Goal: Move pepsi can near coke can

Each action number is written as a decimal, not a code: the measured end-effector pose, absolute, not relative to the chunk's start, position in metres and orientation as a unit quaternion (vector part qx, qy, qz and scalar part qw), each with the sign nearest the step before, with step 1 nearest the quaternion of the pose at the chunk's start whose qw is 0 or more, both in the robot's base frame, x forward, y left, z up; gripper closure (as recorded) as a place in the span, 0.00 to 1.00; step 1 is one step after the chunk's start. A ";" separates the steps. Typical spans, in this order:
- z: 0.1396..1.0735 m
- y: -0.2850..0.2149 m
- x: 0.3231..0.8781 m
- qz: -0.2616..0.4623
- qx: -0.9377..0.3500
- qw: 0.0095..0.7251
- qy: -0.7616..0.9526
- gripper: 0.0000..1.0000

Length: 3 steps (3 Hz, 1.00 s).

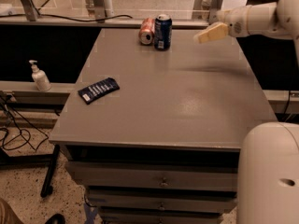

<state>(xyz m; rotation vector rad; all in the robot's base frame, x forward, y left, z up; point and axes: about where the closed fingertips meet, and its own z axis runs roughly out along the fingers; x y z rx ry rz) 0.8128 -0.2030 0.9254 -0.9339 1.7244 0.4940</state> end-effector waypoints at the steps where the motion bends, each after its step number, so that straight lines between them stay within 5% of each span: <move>1: 0.972 -0.260 0.769 0.211 -0.384 0.571 0.694 0.00; 3: 1.013 -0.301 0.727 0.220 -0.374 0.605 0.667 0.00</move>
Offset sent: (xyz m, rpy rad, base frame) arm -0.1361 -0.1519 0.1425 0.1867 -0.2362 0.0036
